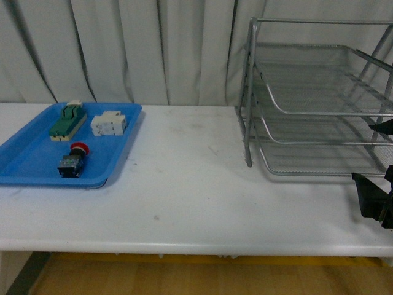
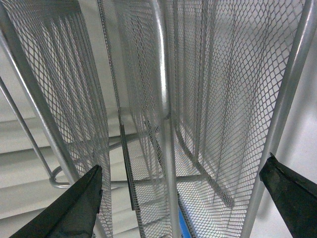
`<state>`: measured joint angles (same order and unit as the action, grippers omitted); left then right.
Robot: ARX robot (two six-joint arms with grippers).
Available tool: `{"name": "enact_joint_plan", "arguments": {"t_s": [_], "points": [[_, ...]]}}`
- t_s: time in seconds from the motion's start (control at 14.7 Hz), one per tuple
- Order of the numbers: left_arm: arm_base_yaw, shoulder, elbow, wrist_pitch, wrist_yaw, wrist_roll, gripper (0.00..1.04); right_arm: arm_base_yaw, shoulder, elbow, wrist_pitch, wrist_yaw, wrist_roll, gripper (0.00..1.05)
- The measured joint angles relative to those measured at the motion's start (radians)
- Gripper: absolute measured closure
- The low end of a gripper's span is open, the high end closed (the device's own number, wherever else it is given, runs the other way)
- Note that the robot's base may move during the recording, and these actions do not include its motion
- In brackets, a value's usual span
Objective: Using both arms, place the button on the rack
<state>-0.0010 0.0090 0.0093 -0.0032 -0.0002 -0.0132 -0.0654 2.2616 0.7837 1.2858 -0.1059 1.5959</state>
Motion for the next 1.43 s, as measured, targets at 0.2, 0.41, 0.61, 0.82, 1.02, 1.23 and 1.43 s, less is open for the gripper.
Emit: {"name": "enact_joint_plan", "arguments": {"t_s": [0.2, 0.41, 0.61, 0.82, 1.02, 1.23, 1.43], "points": [[0.000, 0.000, 0.000, 0.000, 0.000, 0.000, 0.07, -0.001, 0.015, 0.040, -0.001, -0.004, -0.004, 0.06], [0.000, 0.000, 0.000, 0.000, 0.000, 0.000, 0.07, -0.001, 0.035, 0.078, -0.002, -0.004, -0.020, 0.06], [0.000, 0.000, 0.000, 0.000, 0.000, 0.000, 0.07, -0.002, 0.060, 0.121, -0.003, -0.014, -0.038, 0.17], [0.000, 0.000, 0.000, 0.000, 0.000, 0.000, 0.07, -0.015, 0.063, 0.153, -0.002, -0.022, -0.069, 0.46], [0.000, 0.000, 0.000, 0.000, 0.000, 0.000, 0.07, -0.024, 0.079, 0.164, -0.008, -0.026, -0.091, 0.80], [0.000, 0.000, 0.000, 0.000, 0.000, 0.000, 0.07, -0.035, 0.089, 0.160, -0.011, -0.041, -0.090, 1.01], [0.000, 0.000, 0.000, 0.000, 0.000, 0.000, 0.07, -0.042, 0.071, 0.103, 0.007, -0.053, -0.092, 1.01]]}}
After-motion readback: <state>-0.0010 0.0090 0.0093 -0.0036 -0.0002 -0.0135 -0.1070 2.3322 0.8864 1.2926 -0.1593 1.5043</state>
